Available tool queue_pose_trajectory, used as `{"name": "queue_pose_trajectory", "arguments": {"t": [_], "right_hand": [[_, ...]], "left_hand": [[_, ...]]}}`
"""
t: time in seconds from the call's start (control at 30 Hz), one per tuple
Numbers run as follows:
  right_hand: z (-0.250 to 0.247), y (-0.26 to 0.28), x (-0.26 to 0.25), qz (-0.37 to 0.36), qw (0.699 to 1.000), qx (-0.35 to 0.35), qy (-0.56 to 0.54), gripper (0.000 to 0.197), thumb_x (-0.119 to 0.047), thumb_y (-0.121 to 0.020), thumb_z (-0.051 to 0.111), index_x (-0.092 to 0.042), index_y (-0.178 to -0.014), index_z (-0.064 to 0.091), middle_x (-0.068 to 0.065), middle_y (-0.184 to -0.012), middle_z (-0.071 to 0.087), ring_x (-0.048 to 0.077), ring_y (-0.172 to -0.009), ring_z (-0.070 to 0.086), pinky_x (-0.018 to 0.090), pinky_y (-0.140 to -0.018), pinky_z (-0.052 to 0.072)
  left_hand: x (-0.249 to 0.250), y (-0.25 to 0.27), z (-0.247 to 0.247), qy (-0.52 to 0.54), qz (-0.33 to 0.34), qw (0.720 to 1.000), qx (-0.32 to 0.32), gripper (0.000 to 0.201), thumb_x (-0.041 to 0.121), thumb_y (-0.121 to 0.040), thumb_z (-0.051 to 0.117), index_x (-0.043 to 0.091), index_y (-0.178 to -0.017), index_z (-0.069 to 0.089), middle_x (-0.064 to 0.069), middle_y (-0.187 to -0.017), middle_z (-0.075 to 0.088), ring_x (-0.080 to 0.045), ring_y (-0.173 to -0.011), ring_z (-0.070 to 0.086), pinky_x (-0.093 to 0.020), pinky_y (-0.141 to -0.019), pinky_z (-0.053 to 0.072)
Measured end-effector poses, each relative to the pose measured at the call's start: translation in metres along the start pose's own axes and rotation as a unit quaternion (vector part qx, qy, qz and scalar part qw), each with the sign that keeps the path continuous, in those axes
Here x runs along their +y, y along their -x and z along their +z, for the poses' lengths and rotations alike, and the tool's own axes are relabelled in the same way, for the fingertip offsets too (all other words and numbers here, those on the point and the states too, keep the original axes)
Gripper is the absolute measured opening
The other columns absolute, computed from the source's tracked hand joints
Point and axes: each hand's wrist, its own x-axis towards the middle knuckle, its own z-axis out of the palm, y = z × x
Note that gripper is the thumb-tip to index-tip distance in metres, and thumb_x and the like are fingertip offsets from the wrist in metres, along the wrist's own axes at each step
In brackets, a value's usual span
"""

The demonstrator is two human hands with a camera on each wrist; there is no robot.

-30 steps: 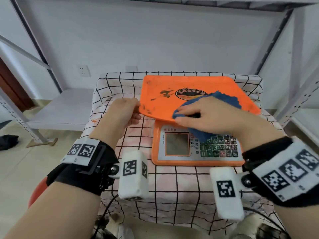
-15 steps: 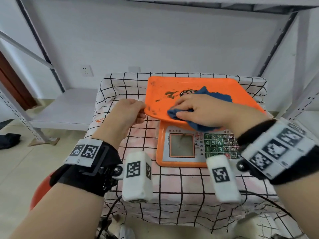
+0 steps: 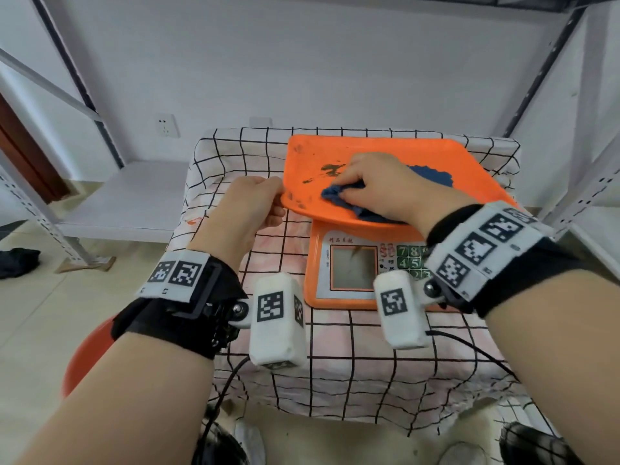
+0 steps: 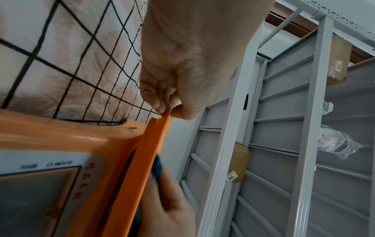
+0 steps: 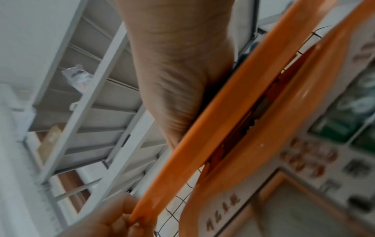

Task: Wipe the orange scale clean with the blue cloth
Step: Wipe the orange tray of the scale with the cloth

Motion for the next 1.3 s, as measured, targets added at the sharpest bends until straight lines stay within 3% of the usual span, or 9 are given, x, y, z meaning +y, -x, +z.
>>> {"name": "queue_pose_trajectory", "arguments": {"t": [0.1, 0.2, 0.27, 0.47, 0.67, 0.87, 0.97, 1.1, 1.3], "right_hand": [[0.005, -0.001, -0.003, 0.034, 0.999, 0.001, -0.027, 0.017, -0.007, -0.089, 0.052, -0.007, -0.084, 0.068, 0.004, -0.073, 0.055, 0.025, -0.081, 0.054, 0.043, -0.079, 0.047], [0.001, 0.010, -0.003, 0.009, 0.998, -0.033, -0.052, 0.019, -0.003, -0.089, 0.052, 0.009, -0.090, 0.065, 0.030, -0.093, 0.060, 0.039, -0.083, 0.057, 0.046, -0.078, 0.044], [0.001, 0.014, -0.003, -0.001, 0.996, -0.043, -0.081, 0.020, -0.004, -0.089, 0.053, 0.009, -0.096, 0.066, 0.032, -0.099, 0.059, 0.039, -0.084, 0.058, 0.044, -0.078, 0.042], [0.021, 0.001, -0.007, 0.085, 0.993, 0.077, 0.004, 0.026, -0.024, -0.091, 0.054, -0.023, -0.115, 0.062, 0.006, -0.118, 0.042, 0.025, -0.114, 0.039, 0.039, -0.092, 0.040], [-0.003, 0.022, -0.007, 0.002, 0.994, -0.037, -0.104, 0.021, -0.019, -0.089, 0.057, -0.014, -0.102, 0.073, 0.000, -0.084, 0.060, 0.021, -0.089, 0.056, 0.034, -0.081, 0.041], [-0.011, 0.017, -0.006, 0.014, 0.979, -0.104, -0.175, 0.022, -0.021, -0.091, 0.059, -0.006, -0.096, 0.074, 0.027, -0.097, 0.063, 0.033, -0.080, 0.060, 0.025, -0.066, 0.047], [-0.003, 0.005, -0.018, 0.016, 0.975, -0.112, -0.190, 0.021, -0.018, -0.093, 0.056, -0.005, -0.091, 0.073, 0.030, -0.102, 0.060, 0.019, -0.059, 0.056, 0.010, -0.052, 0.045], [0.006, -0.010, -0.030, 0.008, 0.986, -0.093, -0.141, 0.022, -0.019, -0.093, 0.054, -0.017, -0.100, 0.074, 0.021, -0.096, 0.063, 0.022, -0.074, 0.063, 0.026, -0.068, 0.048], [0.022, -0.039, -0.041, 0.067, 0.996, 0.029, -0.053, 0.019, -0.017, -0.089, 0.057, -0.005, -0.094, 0.072, 0.009, -0.093, 0.070, 0.022, -0.086, 0.064, 0.031, -0.072, 0.049]], "left_hand": [[0.003, 0.001, 0.007, 0.004, -0.012, 1.000, 0.024, 0.022, 0.009, -0.089, 0.045, 0.010, -0.068, 0.053, -0.004, -0.060, 0.052, -0.013, -0.050, 0.046, -0.020, -0.045, 0.043], [0.004, 0.000, 0.008, 0.013, -0.017, 0.999, 0.032, 0.023, 0.009, -0.089, 0.046, 0.010, -0.067, 0.053, -0.004, -0.057, 0.052, -0.013, -0.049, 0.046, -0.021, -0.046, 0.042], [0.004, -0.001, 0.008, 0.015, -0.017, 0.999, 0.033, 0.023, 0.008, -0.088, 0.046, 0.010, -0.067, 0.054, -0.003, -0.054, 0.053, -0.013, -0.048, 0.046, -0.020, -0.044, 0.042], [0.003, -0.002, 0.009, 0.014, -0.007, 0.999, 0.031, 0.020, 0.008, -0.087, 0.046, 0.009, -0.069, 0.054, -0.005, -0.059, 0.051, -0.014, -0.049, 0.045, -0.019, -0.041, 0.040], [0.001, -0.001, 0.003, 0.005, 0.011, 1.000, 0.002, 0.019, 0.005, -0.088, 0.050, 0.007, -0.071, 0.059, -0.004, -0.057, 0.055, -0.010, -0.046, 0.049, -0.017, -0.041, 0.043], [-0.004, -0.004, -0.010, 0.029, 0.017, 0.998, -0.058, 0.015, 0.007, -0.092, 0.055, 0.008, -0.079, 0.062, -0.004, -0.065, 0.061, -0.006, -0.050, 0.055, -0.015, -0.050, 0.049], [-0.005, -0.006, -0.012, 0.047, 0.010, 0.997, -0.064, 0.013, 0.008, -0.093, 0.055, 0.007, -0.082, 0.061, -0.005, -0.068, 0.061, -0.008, -0.053, 0.056, -0.015, -0.051, 0.050], [-0.005, -0.006, -0.012, 0.063, -0.004, 0.996, -0.065, 0.012, 0.007, -0.093, 0.054, 0.006, -0.083, 0.060, -0.006, -0.071, 0.062, -0.006, -0.051, 0.056, -0.014, -0.049, 0.049], [-0.004, -0.002, -0.010, 0.070, -0.005, 0.996, -0.055, 0.014, 0.007, -0.094, 0.053, 0.006, -0.082, 0.060, -0.006, -0.069, 0.059, -0.008, -0.054, 0.054, -0.014, -0.050, 0.050]]}}
